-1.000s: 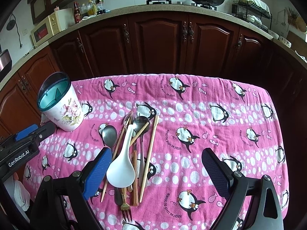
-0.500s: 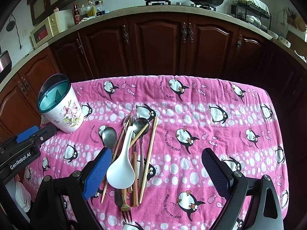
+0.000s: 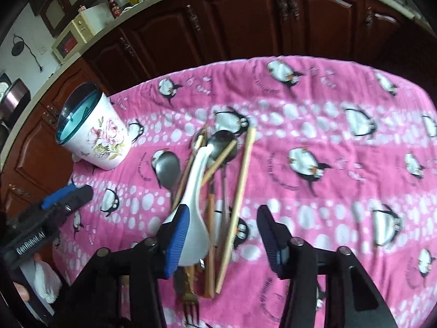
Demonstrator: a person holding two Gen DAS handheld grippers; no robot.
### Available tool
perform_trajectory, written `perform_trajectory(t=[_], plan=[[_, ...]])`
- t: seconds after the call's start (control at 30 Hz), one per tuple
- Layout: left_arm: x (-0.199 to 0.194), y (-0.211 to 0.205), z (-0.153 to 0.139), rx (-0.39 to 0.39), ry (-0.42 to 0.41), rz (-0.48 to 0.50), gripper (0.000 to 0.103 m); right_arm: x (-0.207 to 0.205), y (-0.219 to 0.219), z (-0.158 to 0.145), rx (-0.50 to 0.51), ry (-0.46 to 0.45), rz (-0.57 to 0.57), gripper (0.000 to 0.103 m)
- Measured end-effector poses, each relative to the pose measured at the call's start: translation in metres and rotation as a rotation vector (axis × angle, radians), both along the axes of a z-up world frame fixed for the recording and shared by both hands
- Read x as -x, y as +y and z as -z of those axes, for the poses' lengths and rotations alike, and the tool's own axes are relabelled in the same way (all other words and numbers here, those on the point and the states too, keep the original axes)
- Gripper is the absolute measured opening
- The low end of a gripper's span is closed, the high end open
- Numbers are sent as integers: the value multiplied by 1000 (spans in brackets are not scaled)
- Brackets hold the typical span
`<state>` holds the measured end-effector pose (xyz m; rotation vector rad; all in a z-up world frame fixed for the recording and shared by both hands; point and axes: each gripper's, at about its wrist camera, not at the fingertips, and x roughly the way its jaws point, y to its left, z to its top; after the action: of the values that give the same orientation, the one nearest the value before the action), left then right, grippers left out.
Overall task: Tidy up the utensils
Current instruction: 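Grasp the white rice paddle with the right gripper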
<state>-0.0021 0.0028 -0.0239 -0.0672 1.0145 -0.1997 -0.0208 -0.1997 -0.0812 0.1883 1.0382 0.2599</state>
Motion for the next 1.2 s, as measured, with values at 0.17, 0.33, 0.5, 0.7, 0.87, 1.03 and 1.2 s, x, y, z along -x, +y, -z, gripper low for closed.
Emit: perform_trajectory(t=[0.17, 0.33, 0.5, 0.7, 0.87, 1.03, 1.2], plan=[[-15, -6, 17, 28, 43, 24, 58, -34, 17, 15, -40, 48, -31, 38], [-35, -24, 32, 4, 60, 45, 57, -60, 20, 33, -79, 108, -30, 22], [-58, -44, 46, -21, 45, 67, 49, -65, 1, 35, -143, 118, -12, 11], [-82, -62, 57, -21, 43, 142, 28, -57, -17, 35, -194, 124, -21, 11], [-87, -69, 53, 7, 44, 211, 6, -48, -22, 30, -217, 109, -28, 11], [-81, -56, 37, 76, 53, 215, 2, -33, -25, 26, -179, 105, -48, 11], [-61, -42, 12, 109, 14, 207, 1, -23, -28, 18, -194, 94, -38, 11]])
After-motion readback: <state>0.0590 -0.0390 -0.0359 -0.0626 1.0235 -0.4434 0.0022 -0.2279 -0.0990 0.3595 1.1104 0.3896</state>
